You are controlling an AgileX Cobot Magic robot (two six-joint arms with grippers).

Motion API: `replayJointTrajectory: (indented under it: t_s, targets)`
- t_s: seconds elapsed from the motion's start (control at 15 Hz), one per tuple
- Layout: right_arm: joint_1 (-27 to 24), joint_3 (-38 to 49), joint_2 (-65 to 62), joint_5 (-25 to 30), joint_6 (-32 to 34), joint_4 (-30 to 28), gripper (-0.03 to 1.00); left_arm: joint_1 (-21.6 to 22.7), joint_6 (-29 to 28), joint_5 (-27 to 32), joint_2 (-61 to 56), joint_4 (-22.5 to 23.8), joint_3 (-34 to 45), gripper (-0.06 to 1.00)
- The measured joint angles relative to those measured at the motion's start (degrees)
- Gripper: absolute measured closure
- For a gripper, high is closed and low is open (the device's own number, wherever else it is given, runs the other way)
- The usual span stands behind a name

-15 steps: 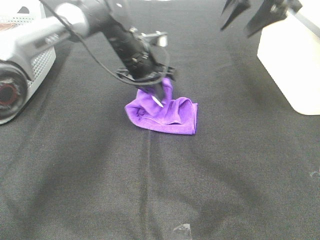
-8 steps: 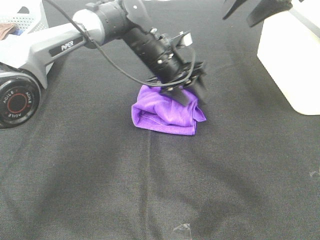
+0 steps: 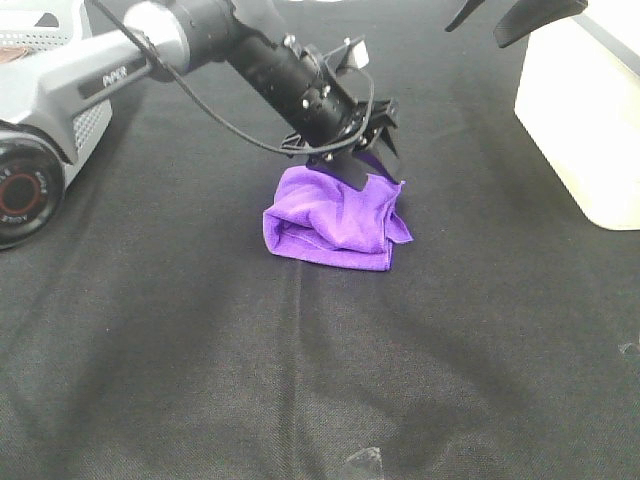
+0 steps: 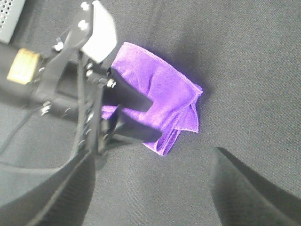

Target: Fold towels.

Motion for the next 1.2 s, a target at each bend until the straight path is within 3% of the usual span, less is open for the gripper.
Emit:
replayJointTrajectory:
  t_s: [0.13, 0.4, 0.8, 1.0, 1.2]
  targets:
    - [0.0, 0.0, 0.0, 0.0, 0.0, 0.1, 0.31, 0.0, 0.1, -1.5, 1.4, -1.3, 0.0, 0.41]
    - [0.0, 0.0, 0.0, 0.0, 0.0, 0.2, 0.31, 0.0, 0.4, -4.4, 5.2, -8.3, 0.0, 0.41]
    - [0.0, 0.0, 0.0, 0.0, 0.0, 0.3, 0.31, -0.1, 4.2, -7.8, 11.2, -22.1, -0.1, 0.41]
    - [0.0, 0.0, 0.0, 0.0, 0.0, 0.3, 0.31, -0.1, 5.2, -5.7, 11.7, -23.2, -1.9, 0.41]
    - [0.0, 0.0, 0.0, 0.0, 0.0, 0.3, 0.31, 0.7, 2.9, 0.9, 12.1, -19.7, -9.0, 0.41]
